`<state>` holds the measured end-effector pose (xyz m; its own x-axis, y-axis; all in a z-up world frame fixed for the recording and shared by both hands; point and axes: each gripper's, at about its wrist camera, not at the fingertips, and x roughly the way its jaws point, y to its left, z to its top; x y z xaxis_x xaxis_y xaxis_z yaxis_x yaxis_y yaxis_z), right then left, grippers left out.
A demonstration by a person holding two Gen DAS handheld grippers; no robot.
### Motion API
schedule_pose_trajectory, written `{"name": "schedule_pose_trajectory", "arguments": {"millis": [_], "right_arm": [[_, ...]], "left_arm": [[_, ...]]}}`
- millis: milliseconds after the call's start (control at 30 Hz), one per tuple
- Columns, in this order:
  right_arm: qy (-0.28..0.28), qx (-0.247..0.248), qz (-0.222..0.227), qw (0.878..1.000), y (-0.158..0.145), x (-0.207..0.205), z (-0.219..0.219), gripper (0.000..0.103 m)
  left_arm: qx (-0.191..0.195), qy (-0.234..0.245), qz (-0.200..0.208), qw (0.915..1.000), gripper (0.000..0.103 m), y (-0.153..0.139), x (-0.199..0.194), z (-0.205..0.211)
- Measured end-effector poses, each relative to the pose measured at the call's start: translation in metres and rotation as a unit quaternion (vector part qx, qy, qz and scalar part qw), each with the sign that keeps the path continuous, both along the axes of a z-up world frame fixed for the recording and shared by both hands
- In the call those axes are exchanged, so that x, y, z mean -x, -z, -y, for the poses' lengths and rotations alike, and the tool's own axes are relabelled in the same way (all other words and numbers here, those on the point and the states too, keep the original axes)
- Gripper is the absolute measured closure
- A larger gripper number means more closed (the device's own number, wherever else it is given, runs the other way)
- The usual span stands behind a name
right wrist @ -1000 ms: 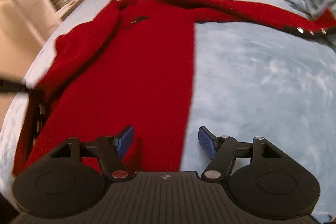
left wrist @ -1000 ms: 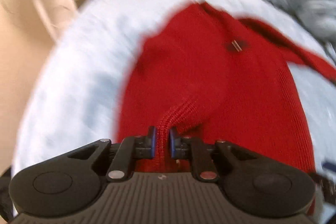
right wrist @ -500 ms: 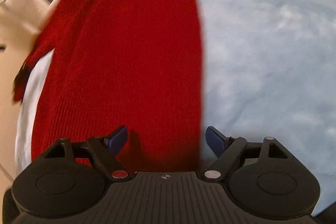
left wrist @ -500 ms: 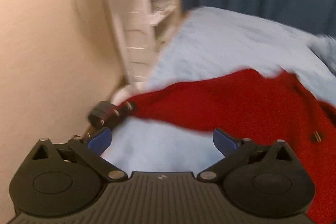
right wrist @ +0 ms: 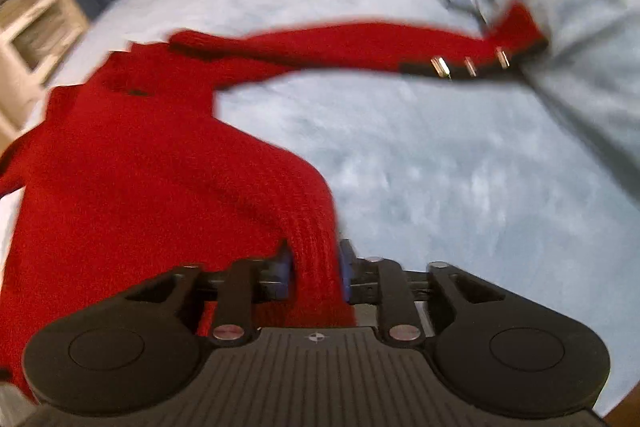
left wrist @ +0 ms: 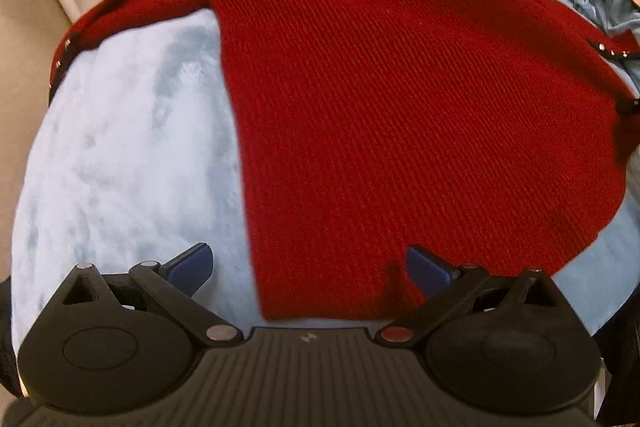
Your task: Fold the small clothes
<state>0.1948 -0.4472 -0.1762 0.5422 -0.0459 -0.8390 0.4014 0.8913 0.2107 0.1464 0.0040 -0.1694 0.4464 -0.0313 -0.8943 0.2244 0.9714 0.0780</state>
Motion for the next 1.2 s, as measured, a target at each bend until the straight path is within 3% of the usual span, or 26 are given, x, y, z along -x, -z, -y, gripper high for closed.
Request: {"name": "schedule_pose_trajectory", "arguments": {"millis": [67, 133, 200, 300, 367, 533, 600, 700, 867, 967, 1033, 1133, 1200], "right_arm": [[0.054, -0.014, 0.015, 0.998, 0.004, 0.015, 0.002, 0.055], [0.071, -0.029, 0.037, 0.996, 0.003, 0.037, 0.000, 0.052], [0.069, -0.014, 0.045, 0.997, 0.000, 0.056, -0.006, 0.046], [0.042, 0.011, 0.038, 0.998, 0.001, 0.075, -0.012, 0.046], [0.040, -0.014, 0.026, 0.999, 0.006, 0.077, -0.012, 0.046], [0.032, -0.015, -0.011, 0.999, 0.019, 0.061, -0.017, 0.045], [0.044, -0.014, -0.027, 0.999, 0.029, 0.050, -0.016, 0.044], [0.053, -0.002, -0.004, 0.999, 0.033, 0.043, -0.019, 0.030], [0.062, -0.007, 0.020, 0.998, 0.035, 0.047, -0.018, 0.027], [0.074, -0.011, 0.030, 0.997, 0.035, 0.048, -0.015, 0.027], [0.075, -0.009, 0.032, 0.997, 0.035, 0.047, -0.013, 0.029], [0.081, -0.016, 0.034, 0.996, 0.036, 0.047, -0.011, 0.029], [0.082, -0.015, 0.035, 0.996, 0.035, 0.048, -0.012, 0.029]], "left_arm": [[-0.001, -0.002, -0.003, 1.0000, 0.000, 0.002, 0.001, -0.003], [-0.008, -0.002, -0.005, 1.0000, 0.000, 0.006, -0.001, -0.006], [-0.015, -0.001, -0.005, 0.9999, 0.000, 0.003, -0.008, -0.007], [-0.013, -0.002, -0.010, 0.9999, 0.000, 0.006, -0.005, -0.010], [-0.005, 0.001, -0.023, 0.9997, 0.000, 0.008, 0.003, -0.007], [0.046, 0.055, -0.056, 0.9959, 0.000, 0.016, 0.017, 0.002], [0.024, 0.068, -0.040, 0.9966, 0.000, 0.022, 0.022, 0.007], [-0.013, 0.049, -0.040, 0.9979, 0.000, 0.039, 0.018, 0.002], [0.027, -0.006, -0.019, 0.9994, 0.000, 0.026, 0.011, -0.024], [0.001, -0.022, -0.020, 0.9996, 0.000, 0.030, 0.005, -0.030], [0.020, -0.020, -0.021, 0.9994, 0.000, 0.026, 0.005, -0.030], [0.064, 0.031, -0.038, 0.9967, 0.000, 0.020, 0.012, -0.029], [0.066, 0.068, -0.032, 0.9950, 0.000, 0.017, 0.024, -0.019]]}}
